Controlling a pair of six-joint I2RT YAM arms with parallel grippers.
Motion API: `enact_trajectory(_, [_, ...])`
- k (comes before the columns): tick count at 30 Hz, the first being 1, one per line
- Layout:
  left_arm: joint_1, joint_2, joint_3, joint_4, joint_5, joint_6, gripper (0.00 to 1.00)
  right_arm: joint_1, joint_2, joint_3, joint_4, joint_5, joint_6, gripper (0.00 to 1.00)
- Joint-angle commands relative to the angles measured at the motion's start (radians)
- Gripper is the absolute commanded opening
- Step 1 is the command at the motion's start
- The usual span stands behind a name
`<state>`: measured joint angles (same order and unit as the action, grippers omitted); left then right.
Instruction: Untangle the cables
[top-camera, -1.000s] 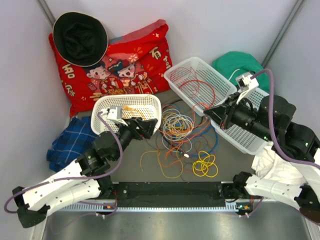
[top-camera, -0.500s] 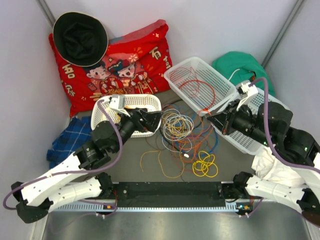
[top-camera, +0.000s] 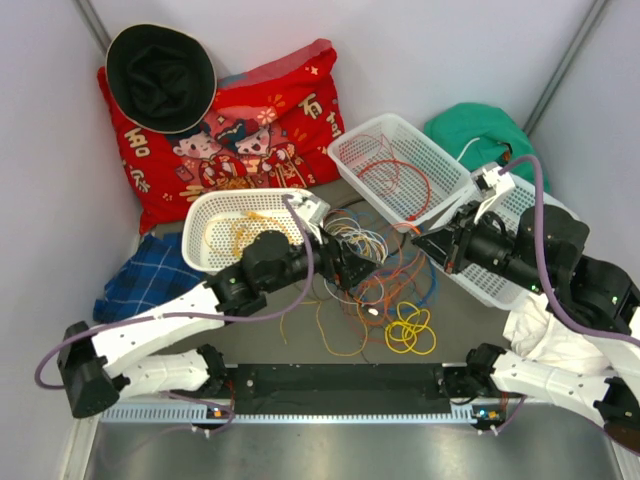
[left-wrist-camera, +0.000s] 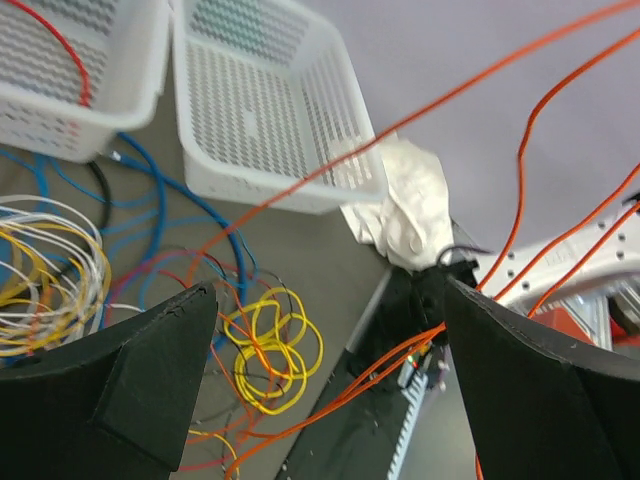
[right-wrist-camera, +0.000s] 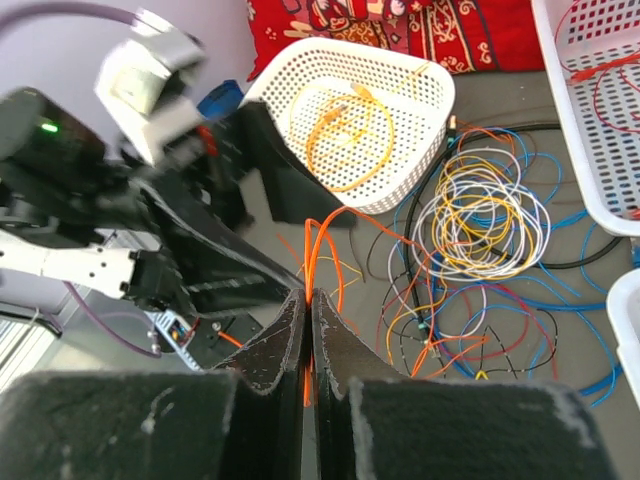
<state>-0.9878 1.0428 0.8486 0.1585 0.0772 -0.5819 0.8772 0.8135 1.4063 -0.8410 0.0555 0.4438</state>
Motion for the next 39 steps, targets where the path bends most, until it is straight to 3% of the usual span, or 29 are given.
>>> enact_trajectory(1, [-0.011,0.031,-0.036,0.209,0.187,-0.064,0.99,0.011,-0.004,0.020,0.026,-0.029,0.019,0.00])
enact_trajectory(12, [-0.037,0.126,-0.036,0.335,0.288,-0.110,0.95,0.013,0.003,-0.019,0.048,-0.042,0.024,0.00])
enact_trajectory(15, [-0.051,0.157,-0.028,0.349,0.318,-0.114,0.75,0.013,0.004,-0.033,0.056,-0.046,0.030,0.00])
enact_trajectory(16, [-0.052,0.164,-0.022,0.348,0.335,-0.114,0.59,0.011,0.004,-0.035,0.056,-0.049,0.030,0.00])
enact_trajectory(18, [-0.054,0.180,-0.008,0.334,0.351,-0.111,0.40,0.012,0.003,-0.035,0.054,-0.046,0.029,0.00])
enact_trajectory(19, [-0.055,0.183,0.000,0.320,0.354,-0.099,0.22,0.013,0.003,-0.032,0.051,-0.043,0.030,0.00])
enact_trajectory(22, [-0.054,0.165,0.043,0.212,0.310,-0.043,0.00,0.013,0.001,-0.017,0.033,-0.029,0.016,0.03])
enact_trajectory(23, [-0.054,0.137,0.055,0.181,0.291,-0.024,0.00,0.013,0.000,-0.009,0.026,-0.013,0.012,0.25])
enact_trajectory(26, [-0.051,0.068,0.104,0.061,0.176,0.054,0.00,0.012,-0.014,-0.013,0.008,0.026,0.006,0.48])
enact_trajectory(29, [-0.052,0.013,0.199,-0.054,0.103,0.117,0.00,0.013,-0.045,-0.053,0.005,0.067,0.006,0.55])
enact_trajectory(34, [-0.052,0.000,0.332,-0.201,0.090,0.183,0.00,0.013,-0.097,-0.180,0.068,0.086,0.006,0.55])
enact_trajectory(39, [-0.052,0.025,0.440,-0.257,0.081,0.208,0.00,0.013,-0.102,-0.270,0.198,0.009,0.007,0.54])
